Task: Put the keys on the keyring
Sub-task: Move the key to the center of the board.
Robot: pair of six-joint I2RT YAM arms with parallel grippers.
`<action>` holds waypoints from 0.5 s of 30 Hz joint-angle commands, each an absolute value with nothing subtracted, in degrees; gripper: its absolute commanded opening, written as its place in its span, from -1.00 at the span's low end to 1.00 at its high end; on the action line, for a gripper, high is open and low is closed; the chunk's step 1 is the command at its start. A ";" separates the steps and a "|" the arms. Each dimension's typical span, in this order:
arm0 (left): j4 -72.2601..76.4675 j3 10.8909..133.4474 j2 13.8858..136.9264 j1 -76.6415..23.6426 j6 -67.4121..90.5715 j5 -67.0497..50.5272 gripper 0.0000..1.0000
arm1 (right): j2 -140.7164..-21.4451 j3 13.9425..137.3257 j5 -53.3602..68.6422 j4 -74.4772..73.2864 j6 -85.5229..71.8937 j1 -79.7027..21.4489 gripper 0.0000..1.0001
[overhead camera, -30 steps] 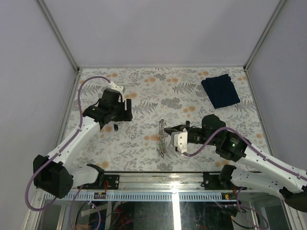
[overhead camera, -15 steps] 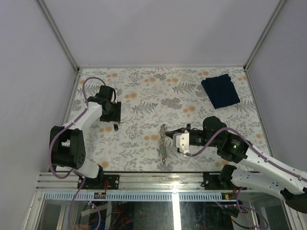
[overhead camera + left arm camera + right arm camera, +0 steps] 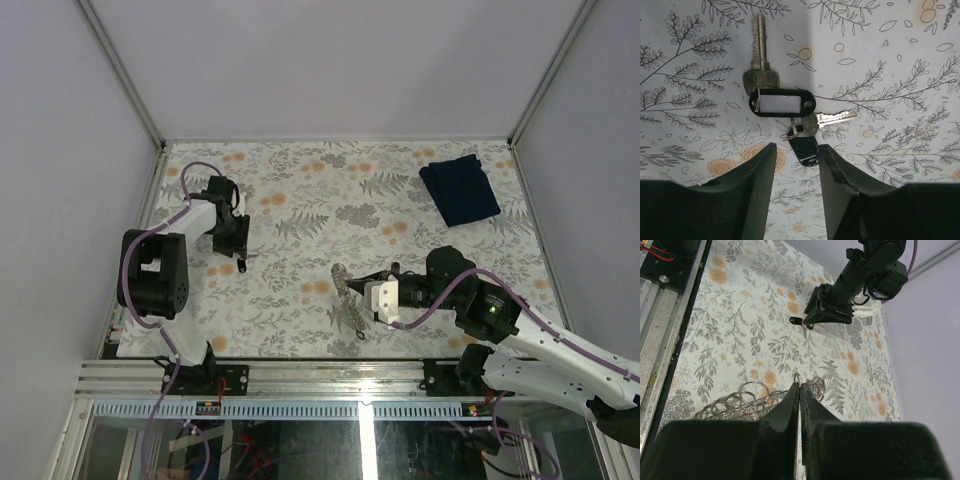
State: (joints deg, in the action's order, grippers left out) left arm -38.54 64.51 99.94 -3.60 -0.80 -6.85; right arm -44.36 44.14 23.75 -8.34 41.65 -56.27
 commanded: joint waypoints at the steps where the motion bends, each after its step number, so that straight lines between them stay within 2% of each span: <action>1: -38.30 65.11 100.48 -2.99 -2.83 -6.86 -0.18 | -42.92 44.81 25.55 -4.43 40.89 -56.79 -1.00; 6: -37.99 65.70 101.59 -2.41 -3.36 -6.84 -0.19 | -43.64 45.41 26.40 -4.86 40.87 -56.85 -1.00; 15: -38.22 66.88 103.51 -1.18 -4.12 -8.95 -0.35 | -44.12 45.44 27.13 -4.67 40.34 -56.82 -1.00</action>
